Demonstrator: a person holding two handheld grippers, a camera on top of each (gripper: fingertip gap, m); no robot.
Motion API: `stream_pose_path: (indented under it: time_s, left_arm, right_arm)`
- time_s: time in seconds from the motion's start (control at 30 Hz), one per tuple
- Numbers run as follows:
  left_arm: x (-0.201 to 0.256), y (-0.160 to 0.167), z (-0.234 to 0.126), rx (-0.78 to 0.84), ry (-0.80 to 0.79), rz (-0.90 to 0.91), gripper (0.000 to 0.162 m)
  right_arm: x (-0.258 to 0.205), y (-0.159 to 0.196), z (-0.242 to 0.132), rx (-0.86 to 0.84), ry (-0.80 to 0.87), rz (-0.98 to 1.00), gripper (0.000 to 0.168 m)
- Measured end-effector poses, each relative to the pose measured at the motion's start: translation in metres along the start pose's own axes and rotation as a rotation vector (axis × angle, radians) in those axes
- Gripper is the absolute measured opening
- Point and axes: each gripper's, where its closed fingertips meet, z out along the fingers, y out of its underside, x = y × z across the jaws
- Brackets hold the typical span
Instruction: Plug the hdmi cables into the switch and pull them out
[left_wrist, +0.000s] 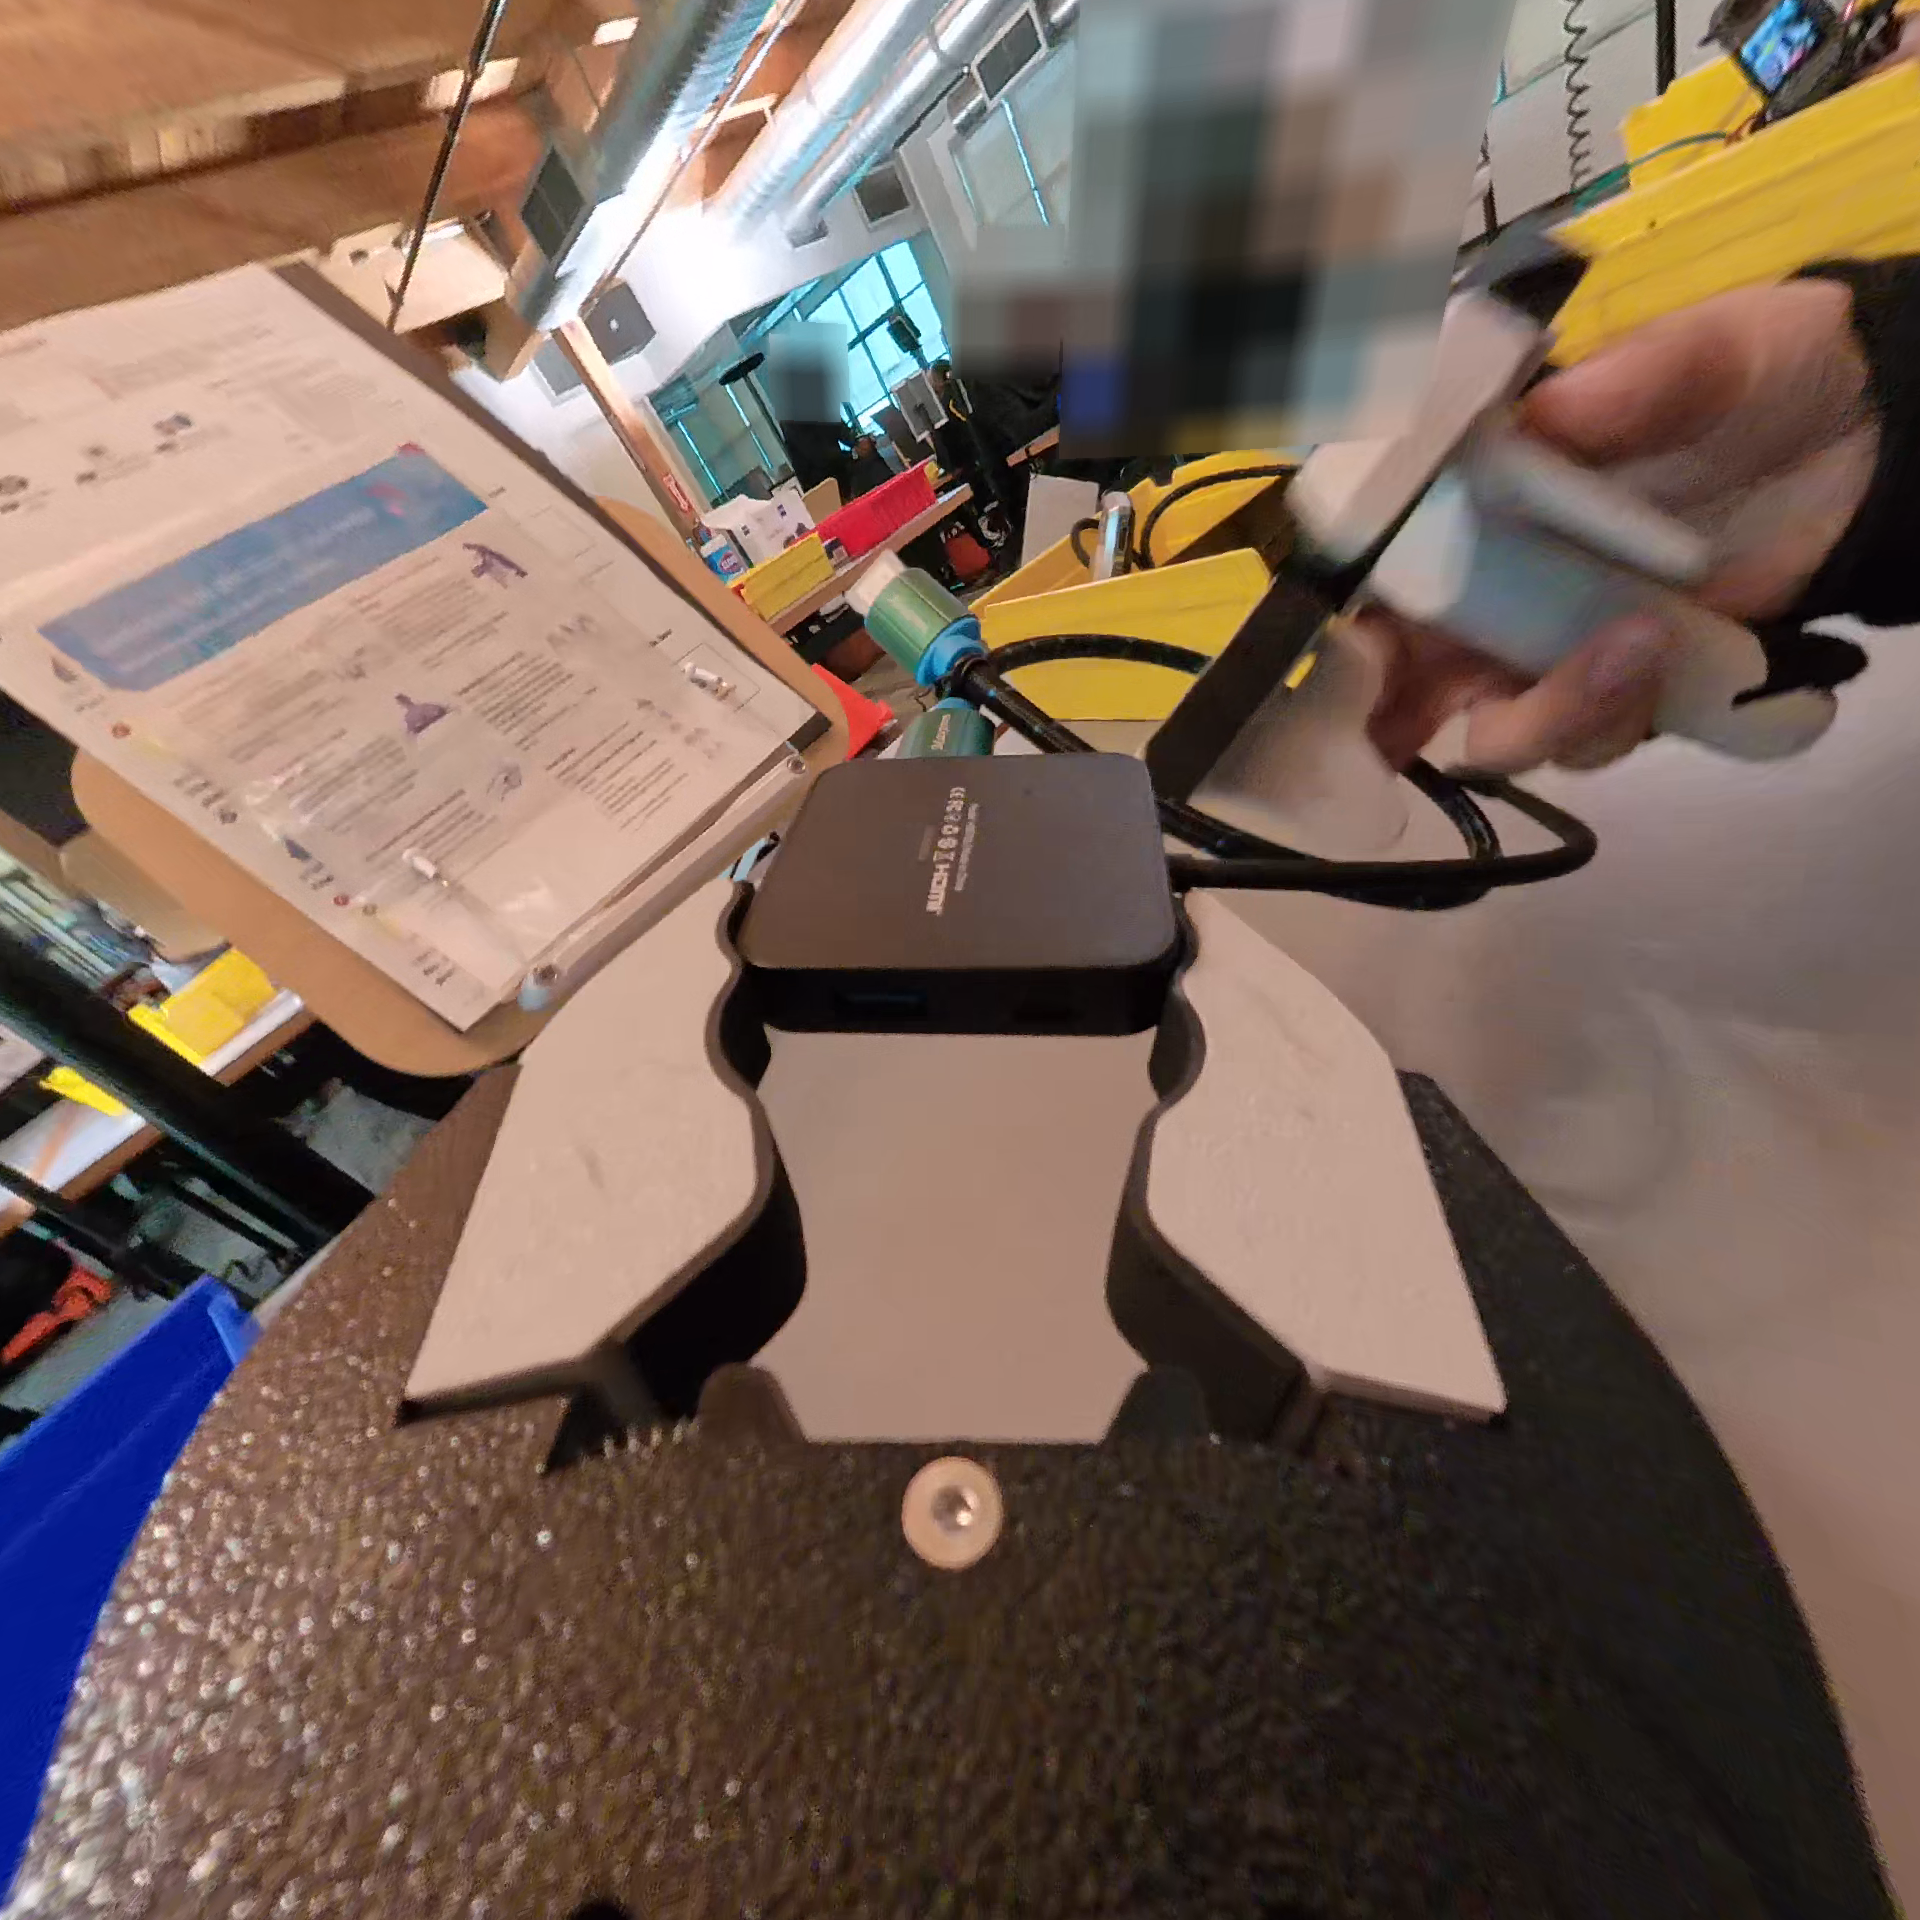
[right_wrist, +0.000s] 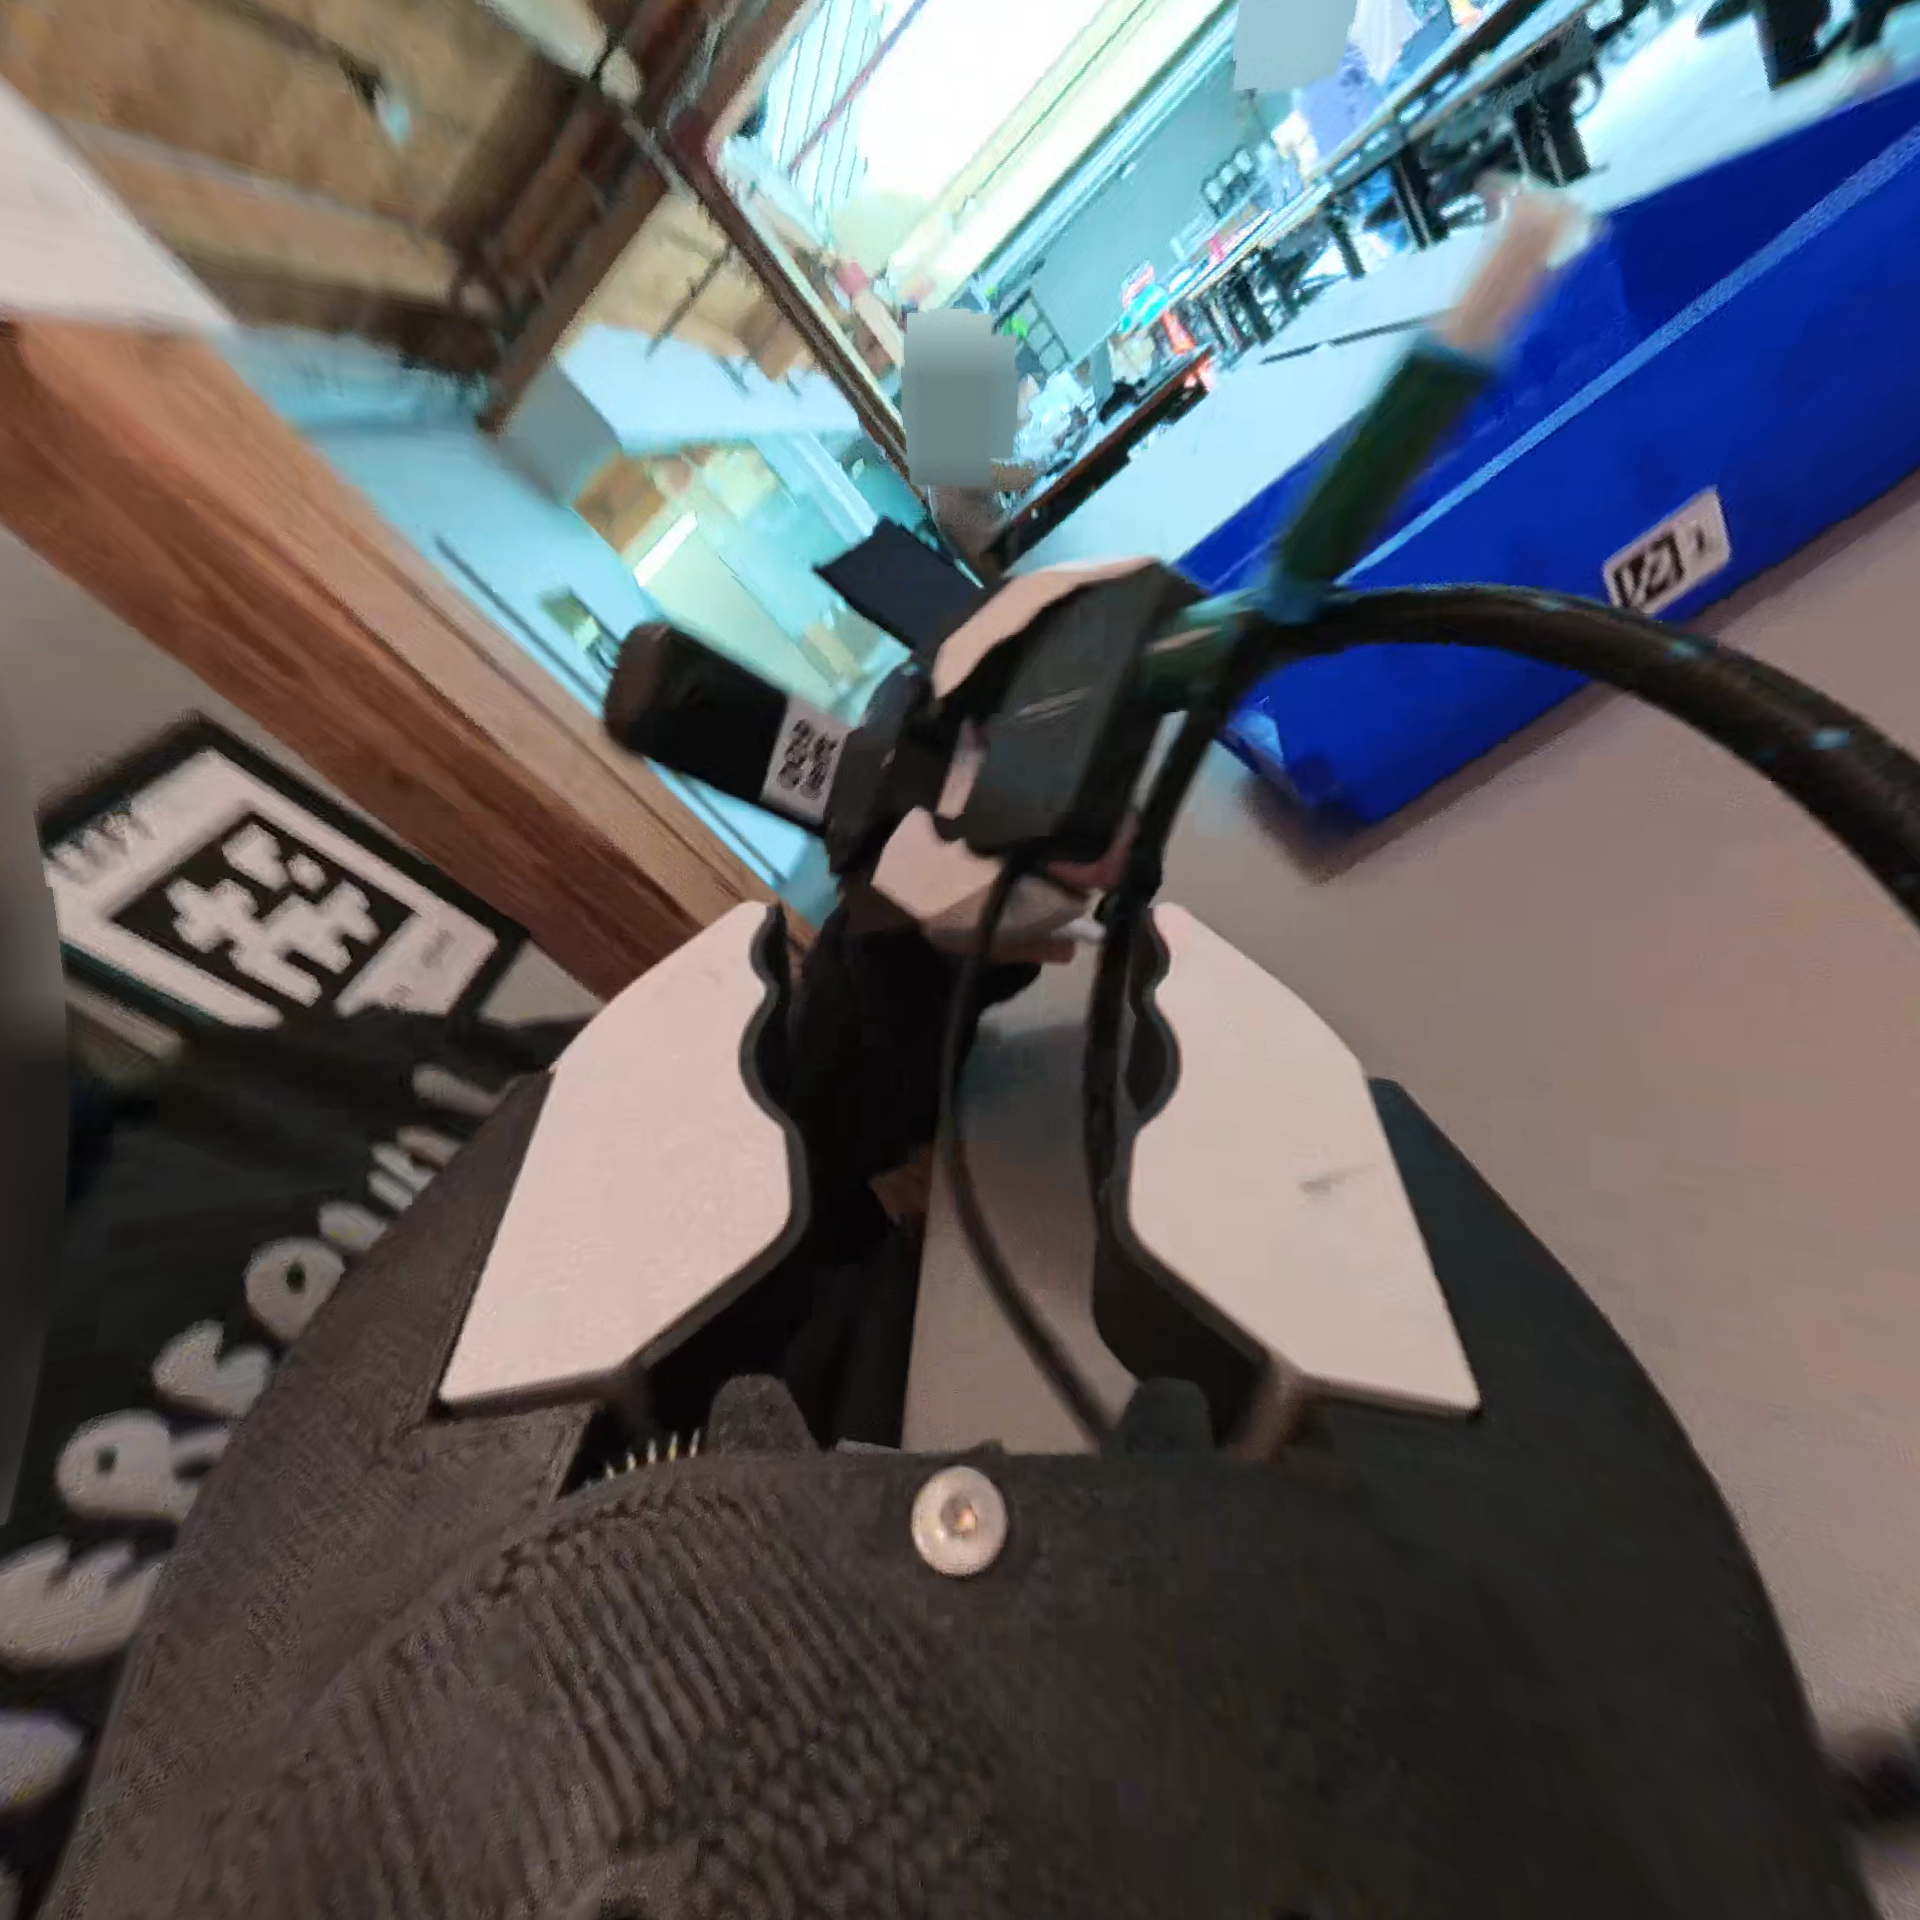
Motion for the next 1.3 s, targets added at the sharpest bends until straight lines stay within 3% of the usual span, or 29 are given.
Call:
stream_pose_path:
  time_s: [0.07,0.13,0.23,0.3,0.4,0.57,0.73,0.93,0.97,1.13,1.3]
  left_arm:
    - [-0.014,0.004,-0.006,-0.017,-0.019,-0.028,0.073]
    - [-0.021,0.009,-0.013,-0.033,0.004,-0.055,0.073]
    - [-0.007,0.003,-0.022,0.022,0.158,-0.094,0.073]
    - [0.010,-0.008,-0.026,0.078,0.278,-0.117,0.073]
    - [0.042,-0.019,-0.029,0.141,0.454,-0.133,0.073]
    - [0.073,-0.018,-0.022,0.127,0.572,-0.128,0.073]
    - [0.077,-0.015,-0.019,0.123,0.569,-0.130,0.073]
    - [0.070,-0.009,-0.020,0.103,0.550,-0.122,0.073]
    - [0.070,-0.006,-0.020,0.091,0.550,-0.110,0.073]
    - [0.071,0.008,-0.016,0.001,0.530,-0.045,0.073]
    - [0.089,0.003,-0.012,-0.011,0.572,0.001,0.073]
  right_arm:
    - [-0.020,-0.002,-0.015,-0.071,0.053,-0.182,0.064]
    - [-0.037,-0.005,-0.032,-0.119,0.156,-0.421,0.078]
    - [-0.046,-0.042,-0.067,0.027,0.434,-0.771,0.081]
    - [-0.047,-0.056,-0.086,0.077,0.535,-0.871,0.076]
    - [-0.026,-0.040,-0.087,-0.039,0.542,-0.871,0.080]
    - [-0.014,0.007,-0.043,-0.224,0.316,-0.871,0.077]
    - [-0.004,0.027,-0.020,-0.285,0.254,-0.891,0.065]
    - [0.002,0.021,-0.014,-0.218,0.252,-0.838,0.052]
    - [0.005,0.016,-0.016,-0.206,0.287,-0.840,0.038]
    - [0.005,-0.012,-0.042,-0.109,0.405,-0.869,0.039]
    - [0.013,0.033,-0.020,-0.347,0.305,-0.883,0.042]
